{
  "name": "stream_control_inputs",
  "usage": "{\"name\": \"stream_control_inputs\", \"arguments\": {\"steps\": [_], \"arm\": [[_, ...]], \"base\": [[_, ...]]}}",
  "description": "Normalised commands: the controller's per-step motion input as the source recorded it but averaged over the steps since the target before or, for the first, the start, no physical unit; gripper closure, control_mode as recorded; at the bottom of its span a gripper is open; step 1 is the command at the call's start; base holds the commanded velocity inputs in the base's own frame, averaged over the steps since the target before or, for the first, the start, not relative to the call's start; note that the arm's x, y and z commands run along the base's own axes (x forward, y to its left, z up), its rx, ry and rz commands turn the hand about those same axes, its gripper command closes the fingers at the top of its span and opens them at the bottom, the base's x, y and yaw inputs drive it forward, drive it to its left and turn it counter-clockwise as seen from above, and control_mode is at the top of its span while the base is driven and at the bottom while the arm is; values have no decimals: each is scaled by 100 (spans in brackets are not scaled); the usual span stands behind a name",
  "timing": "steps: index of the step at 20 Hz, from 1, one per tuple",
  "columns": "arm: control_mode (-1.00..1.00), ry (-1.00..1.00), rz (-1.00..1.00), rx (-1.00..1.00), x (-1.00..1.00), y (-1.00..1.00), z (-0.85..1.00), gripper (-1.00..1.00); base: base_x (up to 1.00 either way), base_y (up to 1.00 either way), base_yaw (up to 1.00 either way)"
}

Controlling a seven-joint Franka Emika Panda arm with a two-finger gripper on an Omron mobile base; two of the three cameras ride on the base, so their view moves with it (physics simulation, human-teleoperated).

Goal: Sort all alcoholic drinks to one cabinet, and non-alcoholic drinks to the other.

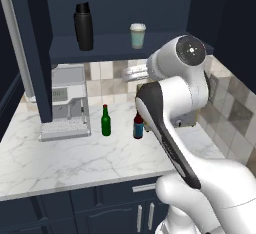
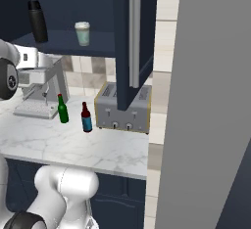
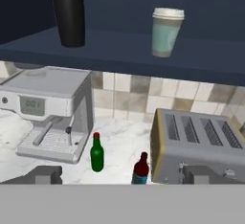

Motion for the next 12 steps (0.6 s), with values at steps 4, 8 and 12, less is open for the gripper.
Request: {"name": "stream_control_inputs", "arguments": {"steps": [4,8,12], "arm": [[-100,16,0,0,0,6,-28,-100],[-100,15,0,0,0,4,-30,-100],[-100,12,0,0,0,3,-37,-100]], "base": [[0,0,0],[0,0,0],[0,0,0]]}}
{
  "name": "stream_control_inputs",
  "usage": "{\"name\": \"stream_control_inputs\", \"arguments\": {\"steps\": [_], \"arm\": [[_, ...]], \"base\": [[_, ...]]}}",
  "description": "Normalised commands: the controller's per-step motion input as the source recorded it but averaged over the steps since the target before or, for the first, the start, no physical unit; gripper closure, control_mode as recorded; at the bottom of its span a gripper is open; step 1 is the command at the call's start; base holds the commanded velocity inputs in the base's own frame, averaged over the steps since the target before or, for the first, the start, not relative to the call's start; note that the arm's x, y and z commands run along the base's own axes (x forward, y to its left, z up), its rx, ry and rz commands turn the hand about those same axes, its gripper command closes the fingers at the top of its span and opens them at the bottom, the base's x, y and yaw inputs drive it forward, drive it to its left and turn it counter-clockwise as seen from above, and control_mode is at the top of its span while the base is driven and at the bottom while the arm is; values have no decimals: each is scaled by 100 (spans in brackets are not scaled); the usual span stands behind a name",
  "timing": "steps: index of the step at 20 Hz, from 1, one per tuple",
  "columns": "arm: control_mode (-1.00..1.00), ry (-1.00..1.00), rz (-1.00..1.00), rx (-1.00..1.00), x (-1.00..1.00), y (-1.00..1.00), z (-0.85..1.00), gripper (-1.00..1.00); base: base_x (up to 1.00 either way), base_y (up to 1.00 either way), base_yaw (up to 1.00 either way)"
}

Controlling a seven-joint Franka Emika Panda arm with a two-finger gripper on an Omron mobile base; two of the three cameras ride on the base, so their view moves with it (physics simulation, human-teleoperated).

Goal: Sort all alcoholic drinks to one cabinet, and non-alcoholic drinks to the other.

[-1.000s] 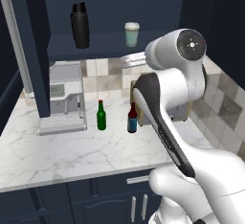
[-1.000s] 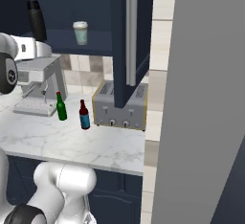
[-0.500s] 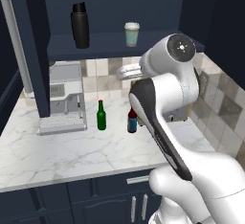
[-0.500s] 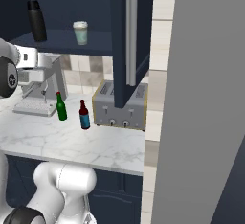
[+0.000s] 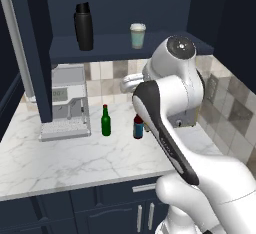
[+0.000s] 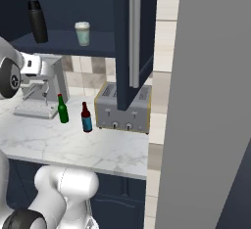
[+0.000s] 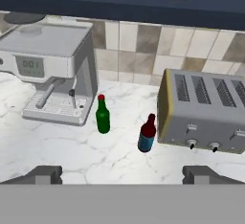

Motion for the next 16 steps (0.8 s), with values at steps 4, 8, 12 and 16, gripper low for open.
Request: {"name": "stream_control_inputs", "arguments": {"steps": [4,8,12,16], "arm": [[-100,6,0,0,0,2,-37,-100],[-100,0,0,0,0,4,-37,-100],[-100,0,0,0,0,7,-31,-100],[-100,0,0,0,0,6,-26,-100]], "base": [[0,0,0],[0,0,0],[0,0,0],[0,0,0]]}}
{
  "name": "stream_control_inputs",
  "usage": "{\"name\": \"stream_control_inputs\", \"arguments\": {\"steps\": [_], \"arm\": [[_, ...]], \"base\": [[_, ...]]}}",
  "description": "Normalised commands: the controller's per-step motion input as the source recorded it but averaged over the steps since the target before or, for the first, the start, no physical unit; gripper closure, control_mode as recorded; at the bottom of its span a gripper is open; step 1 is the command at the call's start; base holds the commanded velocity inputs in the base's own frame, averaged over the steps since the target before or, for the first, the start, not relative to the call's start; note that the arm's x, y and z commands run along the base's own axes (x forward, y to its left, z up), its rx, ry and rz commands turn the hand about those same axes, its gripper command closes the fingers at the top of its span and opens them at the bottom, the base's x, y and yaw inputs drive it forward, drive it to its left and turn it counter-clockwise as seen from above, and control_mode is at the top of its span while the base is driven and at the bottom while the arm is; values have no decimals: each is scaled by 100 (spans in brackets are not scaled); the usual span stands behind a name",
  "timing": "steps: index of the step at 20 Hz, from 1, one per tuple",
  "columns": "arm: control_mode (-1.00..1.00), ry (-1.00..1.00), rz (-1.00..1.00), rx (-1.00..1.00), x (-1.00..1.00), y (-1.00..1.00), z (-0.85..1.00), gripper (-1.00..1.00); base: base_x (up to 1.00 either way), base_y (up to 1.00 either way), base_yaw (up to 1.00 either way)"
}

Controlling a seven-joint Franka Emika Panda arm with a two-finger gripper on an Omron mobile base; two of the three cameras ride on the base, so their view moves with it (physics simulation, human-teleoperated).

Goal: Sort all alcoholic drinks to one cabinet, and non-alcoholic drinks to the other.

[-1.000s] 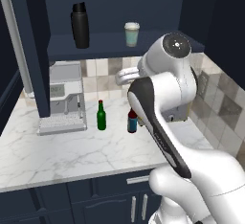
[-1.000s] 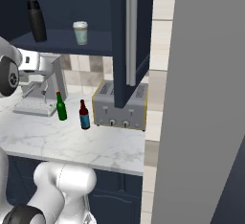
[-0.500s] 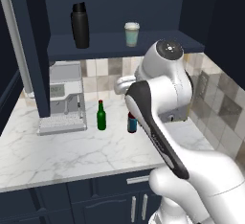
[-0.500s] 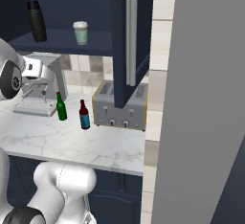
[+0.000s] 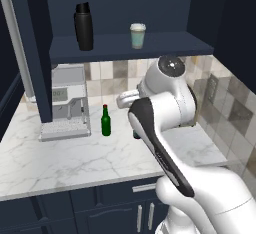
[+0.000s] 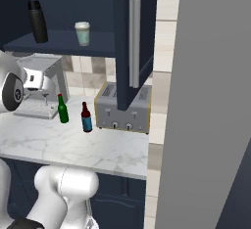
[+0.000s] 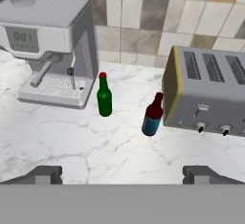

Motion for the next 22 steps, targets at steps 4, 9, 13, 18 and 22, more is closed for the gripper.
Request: {"name": "stream_control_inputs", "arguments": {"steps": [4,9,13,18,22], "arm": [[-100,2,0,0,0,4,-19,-100],[-100,5,0,0,0,5,-23,-100],[-100,4,0,0,0,6,-23,-100],[-100,2,0,0,0,6,-18,-100],[-100,0,0,0,3,5,-13,-100]], "base": [[0,0,0],[0,0,0],[0,0,0],[0,0,0],[0,0,0]]}}
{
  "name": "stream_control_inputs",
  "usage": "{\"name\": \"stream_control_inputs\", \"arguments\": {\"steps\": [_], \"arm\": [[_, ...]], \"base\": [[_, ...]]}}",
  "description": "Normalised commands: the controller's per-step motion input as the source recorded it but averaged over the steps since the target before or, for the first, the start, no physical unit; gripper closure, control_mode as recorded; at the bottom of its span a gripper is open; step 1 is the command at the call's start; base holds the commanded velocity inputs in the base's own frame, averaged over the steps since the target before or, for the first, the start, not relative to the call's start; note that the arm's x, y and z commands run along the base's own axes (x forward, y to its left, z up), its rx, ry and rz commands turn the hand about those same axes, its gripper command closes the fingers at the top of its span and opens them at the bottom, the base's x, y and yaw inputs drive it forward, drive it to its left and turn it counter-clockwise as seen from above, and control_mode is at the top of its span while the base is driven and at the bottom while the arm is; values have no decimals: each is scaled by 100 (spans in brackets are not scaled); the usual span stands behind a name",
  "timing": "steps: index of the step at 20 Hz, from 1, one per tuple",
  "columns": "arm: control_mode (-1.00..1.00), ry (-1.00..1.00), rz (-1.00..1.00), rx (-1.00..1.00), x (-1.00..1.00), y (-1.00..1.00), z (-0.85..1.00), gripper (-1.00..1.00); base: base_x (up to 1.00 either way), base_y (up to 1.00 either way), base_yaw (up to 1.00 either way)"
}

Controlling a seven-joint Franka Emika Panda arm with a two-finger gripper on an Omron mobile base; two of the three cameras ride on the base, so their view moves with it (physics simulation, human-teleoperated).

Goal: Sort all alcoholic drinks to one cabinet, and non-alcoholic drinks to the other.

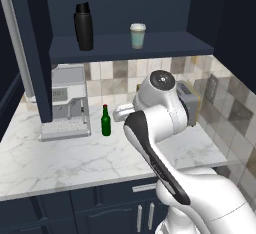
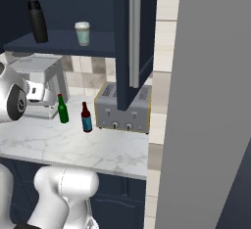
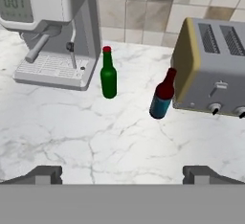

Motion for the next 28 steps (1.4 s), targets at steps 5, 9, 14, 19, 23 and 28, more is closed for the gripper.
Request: {"name": "stream_control_inputs", "arguments": {"steps": [5,9,14,19,23,28], "arm": [[-100,0,0,1,8,1,-11,-100],[-100,0,0,1,13,0,-12,-100],[-100,0,0,2,8,0,-18,-100],[-100,0,0,3,5,0,-16,-100],[-100,0,0,3,10,3,-8,-100],[-100,0,0,1,18,11,-6,-100]], "base": [[0,0,0],[0,0,0],[0,0,0],[0,0,0],[0,0,0],[0,0,0]]}}
